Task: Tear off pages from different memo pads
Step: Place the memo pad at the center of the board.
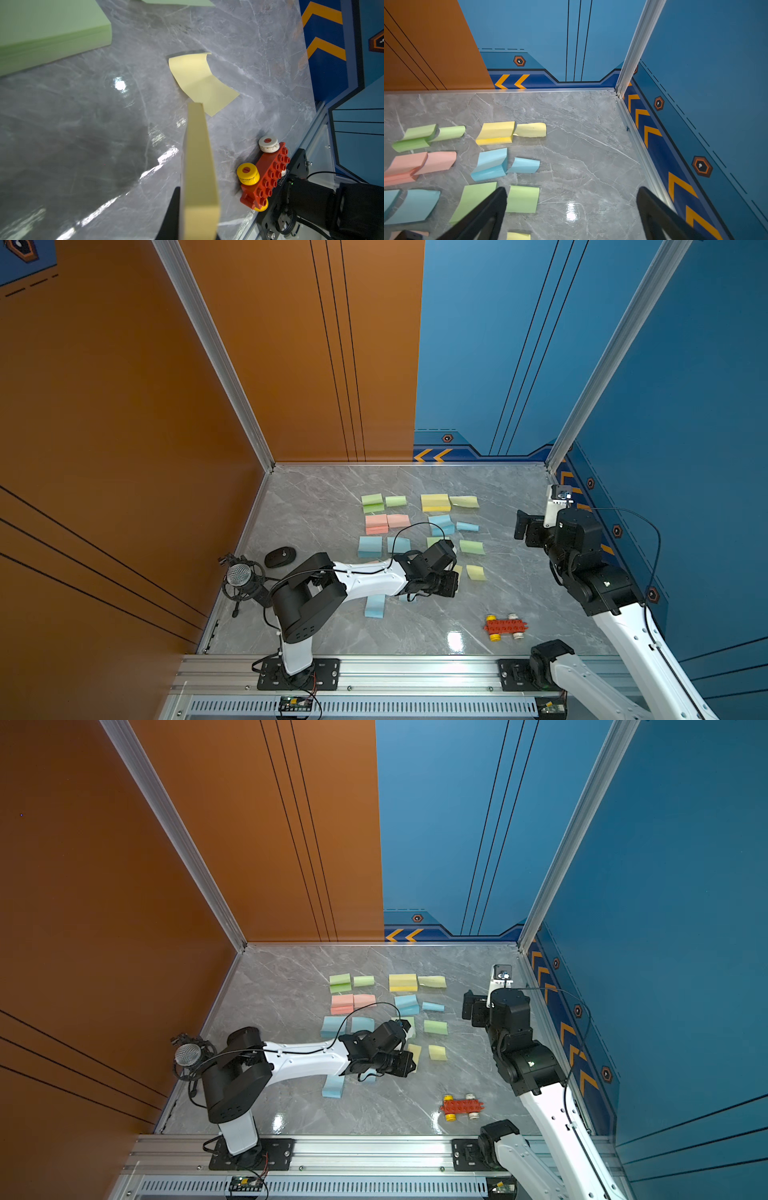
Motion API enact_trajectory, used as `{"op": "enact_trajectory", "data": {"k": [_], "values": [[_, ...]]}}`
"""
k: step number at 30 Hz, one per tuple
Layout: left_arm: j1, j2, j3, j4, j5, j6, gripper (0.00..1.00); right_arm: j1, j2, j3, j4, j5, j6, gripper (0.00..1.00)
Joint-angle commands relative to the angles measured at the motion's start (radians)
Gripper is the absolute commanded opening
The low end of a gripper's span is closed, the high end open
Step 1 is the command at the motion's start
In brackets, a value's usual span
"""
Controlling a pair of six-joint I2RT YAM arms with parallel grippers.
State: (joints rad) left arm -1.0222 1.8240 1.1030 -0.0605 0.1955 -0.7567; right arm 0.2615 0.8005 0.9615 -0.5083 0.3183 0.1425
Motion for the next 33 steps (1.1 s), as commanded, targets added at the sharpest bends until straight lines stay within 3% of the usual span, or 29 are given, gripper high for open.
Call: {"op": "enact_trajectory", "data": {"k": [1, 7, 11, 14, 18, 22, 29, 31, 33], "values": [[-0.006, 0.031, 0.012, -0.001, 0.005, -0.043, 0.0, -0.003, -0.053, -0.046, -0.039, 0.001, 0.247, 1.0], [-0.006, 0.089, 0.023, -0.001, -0.019, -0.046, 0.03, 0.003, -0.129, -0.151, -0.03, -0.011, 0.301, 1.0], [0.005, 0.108, 0.028, -0.003, -0.032, -0.049, 0.18, 0.012, -0.176, -0.212, -0.032, -0.018, 0.312, 1.0], [0.011, 0.106, 0.045, -0.053, -0.062, -0.028, 0.39, 0.024, -0.211, -0.249, -0.05, -0.005, 0.324, 1.0], [0.02, 0.031, 0.043, -0.119, -0.144, 0.016, 0.58, 0.044, -0.246, -0.271, -0.084, 0.044, 0.307, 1.0], [0.024, -0.056, 0.103, -0.33, -0.291, 0.109, 0.72, 0.064, -0.269, -0.282, -0.099, 0.077, 0.279, 1.0], [0.057, -0.303, 0.058, -0.403, -0.488, 0.232, 0.84, 0.086, -0.27, -0.305, -0.076, 0.082, 0.291, 1.0], [0.062, -0.397, 0.032, -0.402, -0.636, 0.337, 0.97, 0.091, -0.268, -0.32, -0.056, 0.072, 0.304, 1.0], [0.076, -0.467, 0.007, -0.398, -0.806, 0.441, 0.99, 0.1, -0.26, -0.33, -0.034, 0.061, 0.314, 1.0]]}}
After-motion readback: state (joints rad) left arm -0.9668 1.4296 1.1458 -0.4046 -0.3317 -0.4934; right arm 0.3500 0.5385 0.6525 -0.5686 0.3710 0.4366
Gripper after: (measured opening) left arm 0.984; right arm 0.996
